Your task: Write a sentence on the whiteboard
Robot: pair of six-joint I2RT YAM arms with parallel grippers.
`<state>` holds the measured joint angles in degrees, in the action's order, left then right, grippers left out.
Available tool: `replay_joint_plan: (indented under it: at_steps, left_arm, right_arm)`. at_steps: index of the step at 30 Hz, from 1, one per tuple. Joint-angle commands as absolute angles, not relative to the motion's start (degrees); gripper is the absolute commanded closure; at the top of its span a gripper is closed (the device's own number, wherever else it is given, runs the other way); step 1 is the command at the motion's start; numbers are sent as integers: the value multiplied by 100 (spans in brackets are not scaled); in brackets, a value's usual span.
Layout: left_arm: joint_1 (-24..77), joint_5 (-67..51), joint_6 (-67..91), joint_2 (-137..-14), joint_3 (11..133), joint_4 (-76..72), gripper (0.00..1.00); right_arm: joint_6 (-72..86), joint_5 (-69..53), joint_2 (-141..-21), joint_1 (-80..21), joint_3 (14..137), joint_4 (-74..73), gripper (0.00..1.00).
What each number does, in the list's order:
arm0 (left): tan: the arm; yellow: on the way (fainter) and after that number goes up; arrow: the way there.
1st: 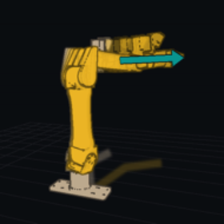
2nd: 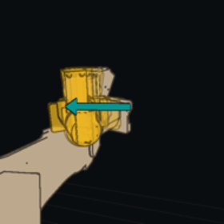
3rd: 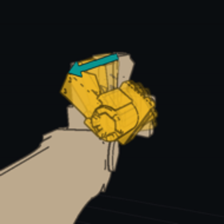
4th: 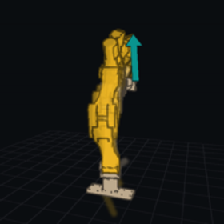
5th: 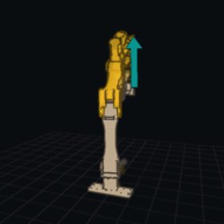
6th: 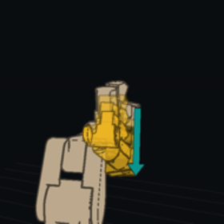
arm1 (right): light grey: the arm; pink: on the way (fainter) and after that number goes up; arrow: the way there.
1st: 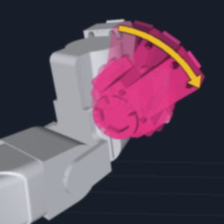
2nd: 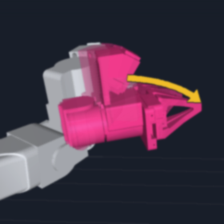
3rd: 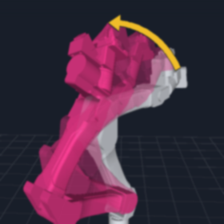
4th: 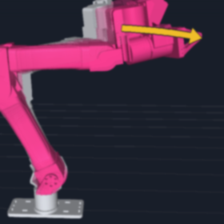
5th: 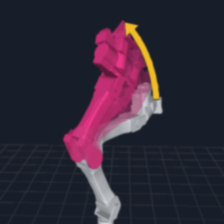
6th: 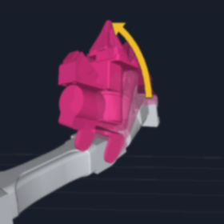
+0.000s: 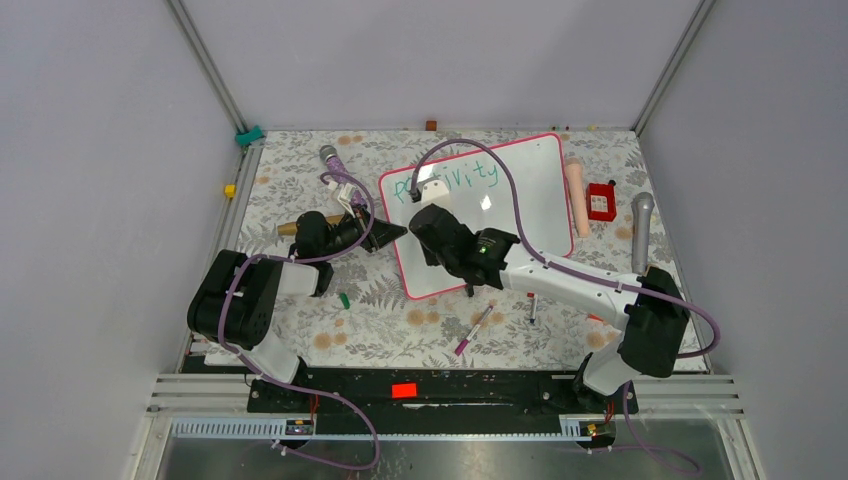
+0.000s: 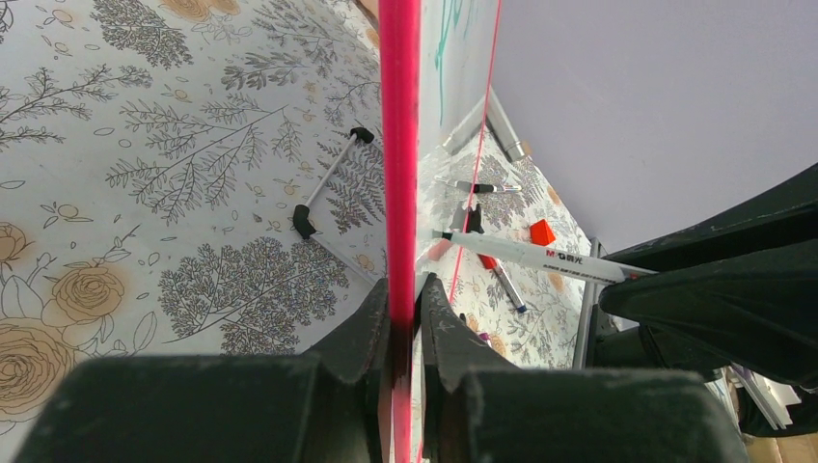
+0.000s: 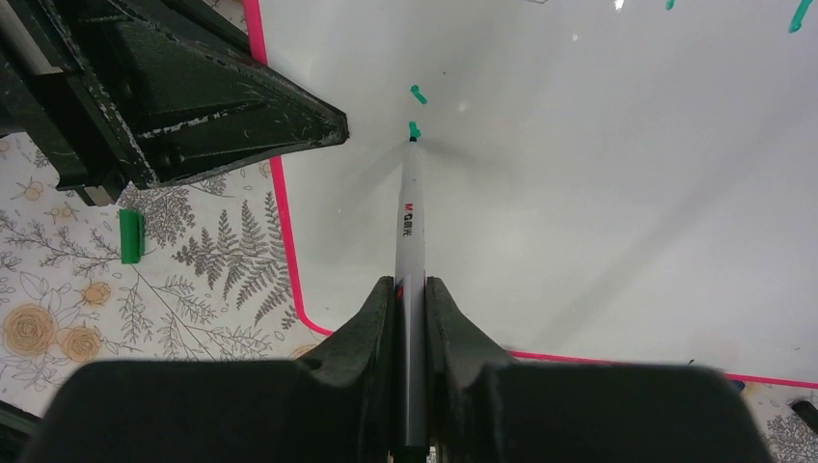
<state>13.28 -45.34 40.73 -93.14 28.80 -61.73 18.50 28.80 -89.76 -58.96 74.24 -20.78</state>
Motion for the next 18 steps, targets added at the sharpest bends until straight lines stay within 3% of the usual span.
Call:
replay_joint_plan:
  at_steps: [1,18]
  left_arm:
    - [1433,-4211,3358,-9355,2821,-5508,100]
    - [1425,-4169,3313,-9340,2821,-5416,100]
  right_arm:
    - [2031,2747,-9071,-5939,7480,-2281,100]
    - [2100,2496,-8939,-5939,7461,-2599,100]
